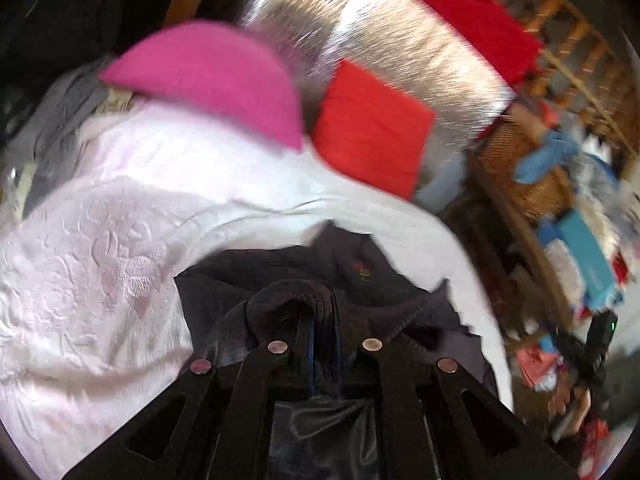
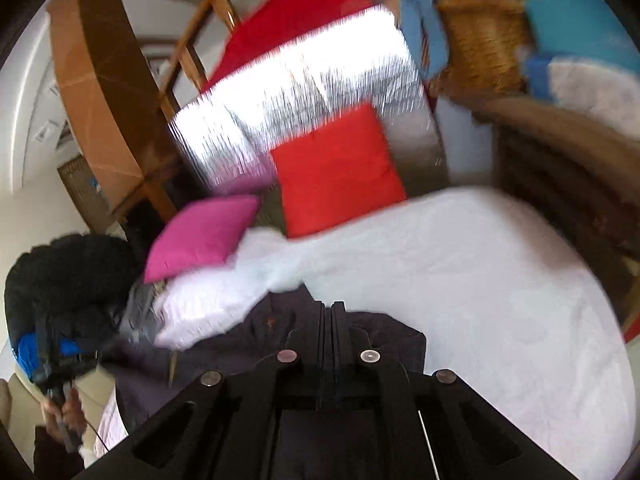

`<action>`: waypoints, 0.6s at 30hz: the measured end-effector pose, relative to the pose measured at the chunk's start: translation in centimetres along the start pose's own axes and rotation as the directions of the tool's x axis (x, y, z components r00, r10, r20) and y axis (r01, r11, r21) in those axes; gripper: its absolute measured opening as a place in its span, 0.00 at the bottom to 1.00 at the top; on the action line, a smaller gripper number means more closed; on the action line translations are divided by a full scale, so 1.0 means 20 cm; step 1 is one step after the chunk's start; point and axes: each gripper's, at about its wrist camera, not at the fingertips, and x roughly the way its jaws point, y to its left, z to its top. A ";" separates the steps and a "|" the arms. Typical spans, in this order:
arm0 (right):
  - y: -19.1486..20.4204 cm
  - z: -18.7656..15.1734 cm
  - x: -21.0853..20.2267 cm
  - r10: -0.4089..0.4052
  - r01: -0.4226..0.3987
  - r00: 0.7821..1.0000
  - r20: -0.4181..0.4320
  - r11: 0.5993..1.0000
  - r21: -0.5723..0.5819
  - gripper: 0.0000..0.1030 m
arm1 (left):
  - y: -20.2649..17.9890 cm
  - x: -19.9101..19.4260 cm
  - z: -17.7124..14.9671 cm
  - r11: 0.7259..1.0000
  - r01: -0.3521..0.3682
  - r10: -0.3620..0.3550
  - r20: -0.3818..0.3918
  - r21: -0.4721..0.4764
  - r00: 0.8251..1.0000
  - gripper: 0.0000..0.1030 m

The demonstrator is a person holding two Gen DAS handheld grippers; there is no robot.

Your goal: Fold large clothes

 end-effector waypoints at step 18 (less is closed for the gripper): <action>-0.40 -0.22 0.65 0.141 -0.064 0.941 -0.308 0.967 0.247 0.08 | 0.53 -0.02 -0.36 0.947 -0.014 0.027 0.036 -0.321 0.999 0.82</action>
